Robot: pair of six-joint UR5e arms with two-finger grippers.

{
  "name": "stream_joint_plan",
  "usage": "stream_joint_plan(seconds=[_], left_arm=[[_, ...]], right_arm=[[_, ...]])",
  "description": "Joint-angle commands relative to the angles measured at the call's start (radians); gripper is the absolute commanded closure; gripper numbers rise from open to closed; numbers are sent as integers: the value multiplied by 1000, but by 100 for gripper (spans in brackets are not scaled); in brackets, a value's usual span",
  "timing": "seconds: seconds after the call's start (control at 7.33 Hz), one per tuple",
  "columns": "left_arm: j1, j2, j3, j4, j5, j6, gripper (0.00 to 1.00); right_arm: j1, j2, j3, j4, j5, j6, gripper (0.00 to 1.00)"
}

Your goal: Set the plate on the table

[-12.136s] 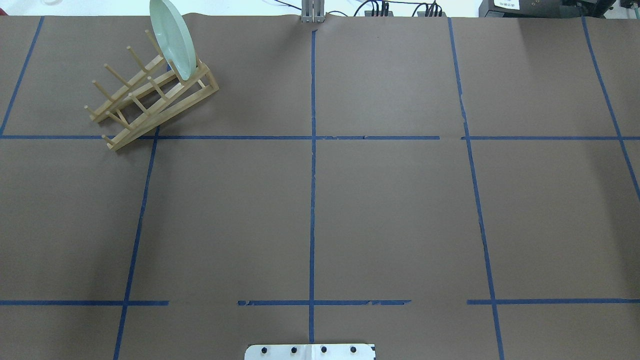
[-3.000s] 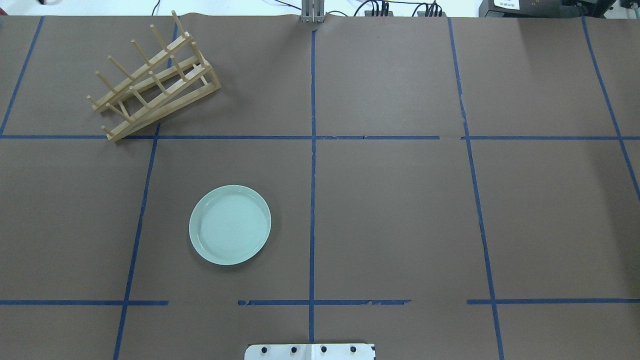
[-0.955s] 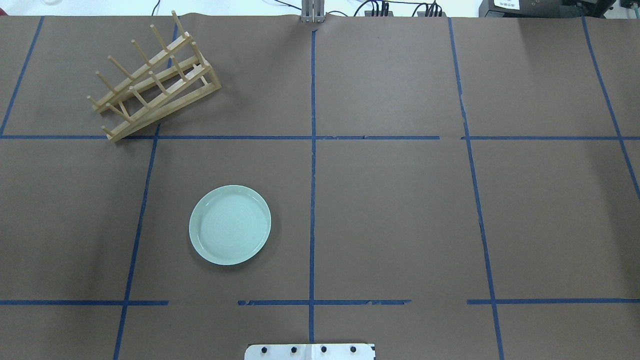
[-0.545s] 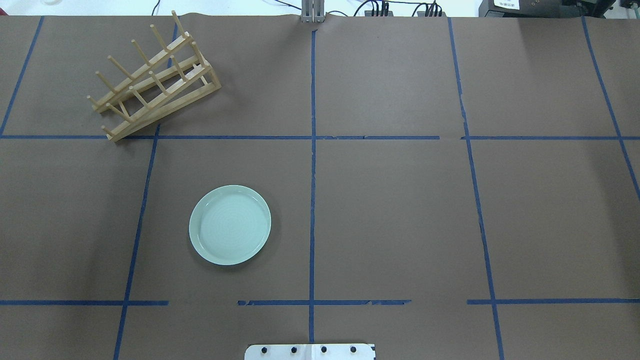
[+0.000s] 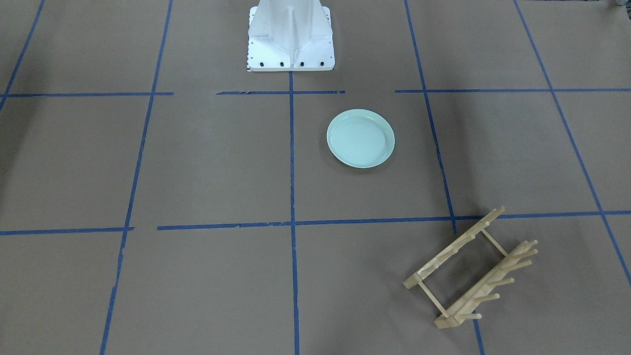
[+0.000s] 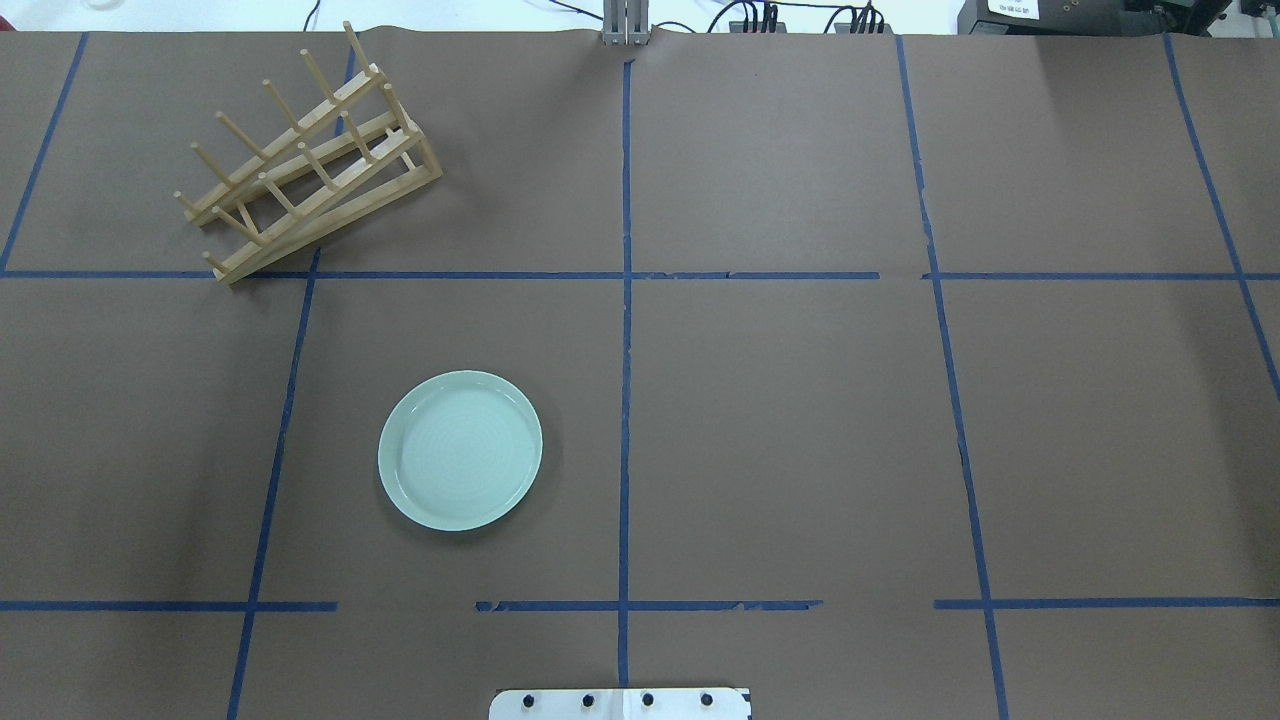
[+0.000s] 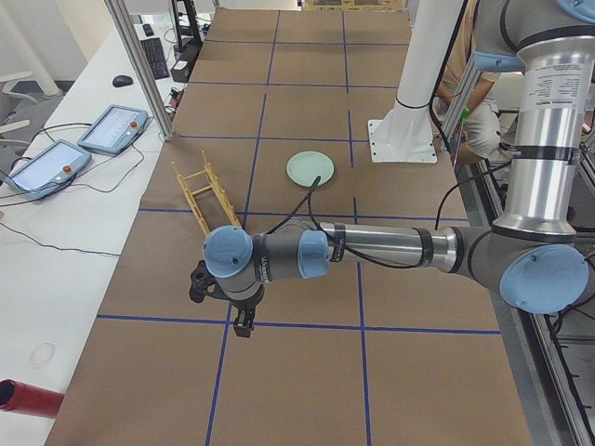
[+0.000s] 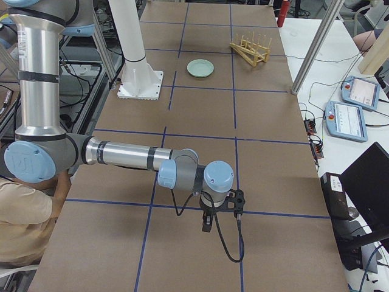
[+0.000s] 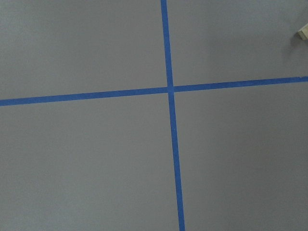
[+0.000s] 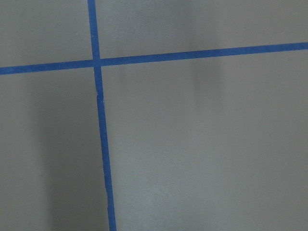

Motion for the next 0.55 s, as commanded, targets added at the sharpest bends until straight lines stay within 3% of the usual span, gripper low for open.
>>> stream_joint_plan(seconds=[0.0, 0.27, 0.41], left_arm=[[0, -20, -10, -6, 73, 1, 0], [3, -88, -13, -7, 262, 3, 0], [6, -107, -8, -6, 261, -2, 0]], right_arm=[[0, -1, 0, 0, 0, 0, 0], [0, -1, 0, 0, 0, 0, 0], [0, -1, 0, 0, 0, 0, 0]])
